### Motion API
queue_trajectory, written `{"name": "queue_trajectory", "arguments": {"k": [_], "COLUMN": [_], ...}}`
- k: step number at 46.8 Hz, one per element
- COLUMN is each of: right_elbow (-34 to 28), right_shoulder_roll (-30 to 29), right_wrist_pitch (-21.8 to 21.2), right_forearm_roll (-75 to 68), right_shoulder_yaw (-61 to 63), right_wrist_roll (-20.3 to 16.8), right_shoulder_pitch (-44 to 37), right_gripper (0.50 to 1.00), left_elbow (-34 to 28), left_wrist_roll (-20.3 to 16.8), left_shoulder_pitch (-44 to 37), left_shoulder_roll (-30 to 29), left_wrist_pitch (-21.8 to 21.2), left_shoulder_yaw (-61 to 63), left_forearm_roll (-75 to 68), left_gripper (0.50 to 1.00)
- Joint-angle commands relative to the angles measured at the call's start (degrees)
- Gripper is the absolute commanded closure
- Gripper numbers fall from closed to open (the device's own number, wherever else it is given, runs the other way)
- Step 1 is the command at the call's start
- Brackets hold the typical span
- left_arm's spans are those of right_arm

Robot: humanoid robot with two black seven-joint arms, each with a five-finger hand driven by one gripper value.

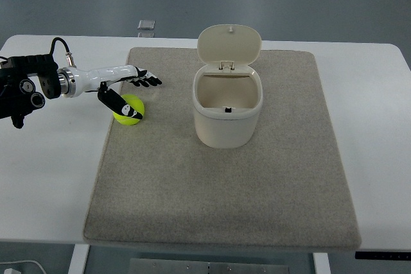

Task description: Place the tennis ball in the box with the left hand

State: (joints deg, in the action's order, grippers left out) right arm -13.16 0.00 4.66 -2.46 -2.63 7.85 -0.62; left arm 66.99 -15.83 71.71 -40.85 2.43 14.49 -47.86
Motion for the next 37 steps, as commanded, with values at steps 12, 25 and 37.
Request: {"name": "queue_trajectory", "arguments": {"k": [12,25,37], "right_elbow": [0.0,0.0,0.1], "right_shoulder_roll": [0.0,0.0,0.0], "right_wrist_pitch": [0.0,0.0,0.0], "right_forearm_roll": [0.0,0.0,0.0], "right_shoulder_yaw": [0.0,0.0,0.0], "right_wrist_roll": [0.0,0.0,0.0], "right_shoulder_pitch": [0.0,0.0,0.0], "right_gripper": [0.562,0.562,0.562], "left_elbow": [1.0,1.7,2.8], "left_wrist_roll": [0.0,0.0,0.0], "left_shoulder_pitch": [0.2,0.1,0.2], "left_shoulder_roll": [-1.2,-3.2,-3.6], "left_wrist_pitch": [-0.1,-0.4,-0.3], "left_shoulder_yaw": [0.8,1.5,1.6], "left_forearm_roll": [-0.2,-3.6,-3.9], "left_gripper": [0.632,0.636,0.636]}}
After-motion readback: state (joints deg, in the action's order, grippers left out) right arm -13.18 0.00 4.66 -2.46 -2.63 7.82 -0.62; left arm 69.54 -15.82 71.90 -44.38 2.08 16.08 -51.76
